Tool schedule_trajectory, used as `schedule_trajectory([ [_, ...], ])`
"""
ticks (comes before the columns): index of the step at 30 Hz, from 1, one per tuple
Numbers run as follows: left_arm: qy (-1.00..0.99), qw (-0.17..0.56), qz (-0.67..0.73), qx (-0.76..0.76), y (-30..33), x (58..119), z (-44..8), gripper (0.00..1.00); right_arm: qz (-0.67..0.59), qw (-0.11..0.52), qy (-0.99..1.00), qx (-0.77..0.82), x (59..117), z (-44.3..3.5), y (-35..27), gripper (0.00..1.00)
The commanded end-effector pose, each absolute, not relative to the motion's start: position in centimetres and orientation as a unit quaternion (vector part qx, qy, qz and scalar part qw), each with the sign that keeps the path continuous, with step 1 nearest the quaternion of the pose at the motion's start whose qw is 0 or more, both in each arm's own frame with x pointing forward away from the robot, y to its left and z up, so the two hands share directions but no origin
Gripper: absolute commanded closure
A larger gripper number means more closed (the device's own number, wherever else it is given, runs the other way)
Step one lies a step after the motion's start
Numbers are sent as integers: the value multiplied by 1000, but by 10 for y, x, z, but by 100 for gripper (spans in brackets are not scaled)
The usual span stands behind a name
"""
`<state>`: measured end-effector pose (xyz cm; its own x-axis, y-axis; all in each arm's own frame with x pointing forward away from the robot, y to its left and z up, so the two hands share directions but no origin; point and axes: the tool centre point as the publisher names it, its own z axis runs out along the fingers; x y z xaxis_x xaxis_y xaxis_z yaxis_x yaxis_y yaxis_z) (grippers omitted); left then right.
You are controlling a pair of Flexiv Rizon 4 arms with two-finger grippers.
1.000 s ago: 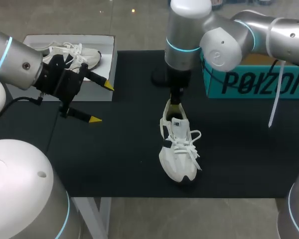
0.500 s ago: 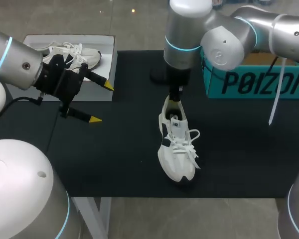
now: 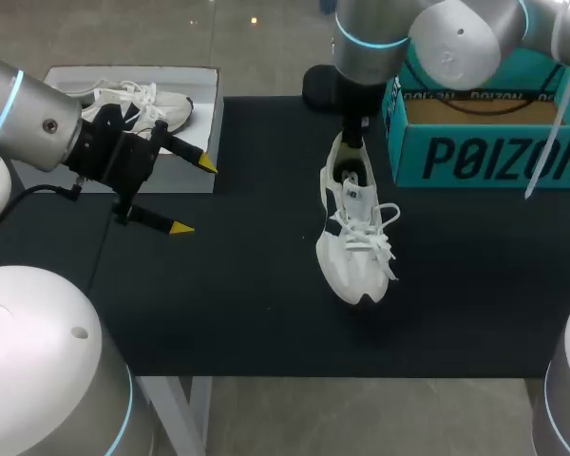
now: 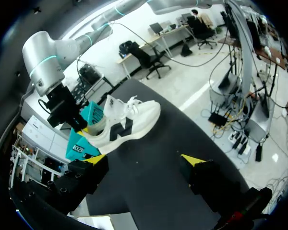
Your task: Take the shoe out of the shoebox, open the shoe tongue, remove and reinsert the insole, then place the shoe into the shoebox
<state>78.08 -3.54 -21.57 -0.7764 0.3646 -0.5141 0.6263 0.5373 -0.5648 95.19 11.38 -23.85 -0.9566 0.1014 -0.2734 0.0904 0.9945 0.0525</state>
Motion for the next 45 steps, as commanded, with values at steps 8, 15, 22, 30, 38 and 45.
schedule_trajectory([
  [8,861,169,-383,288,-36,780,-215,0,5,142,985,94,992,-159,62,100],
  [15,861,169,-383,288,-36,780,-215,0,2,143,979,147,1019,-140,16,100],
  [22,861,169,-383,288,-36,780,-215,0,15,139,978,157,1021,-134,6,100],
  [30,861,169,-383,288,-36,780,-215,0,15,139,978,157,1021,-134,6,100],
  [38,861,169,-383,288,-36,780,-215,0,15,139,978,157,1021,-134,6,100],
  [45,861,169,-383,288,-36,780,-215,0,13,134,976,170,1024,-130,-4,100],
])
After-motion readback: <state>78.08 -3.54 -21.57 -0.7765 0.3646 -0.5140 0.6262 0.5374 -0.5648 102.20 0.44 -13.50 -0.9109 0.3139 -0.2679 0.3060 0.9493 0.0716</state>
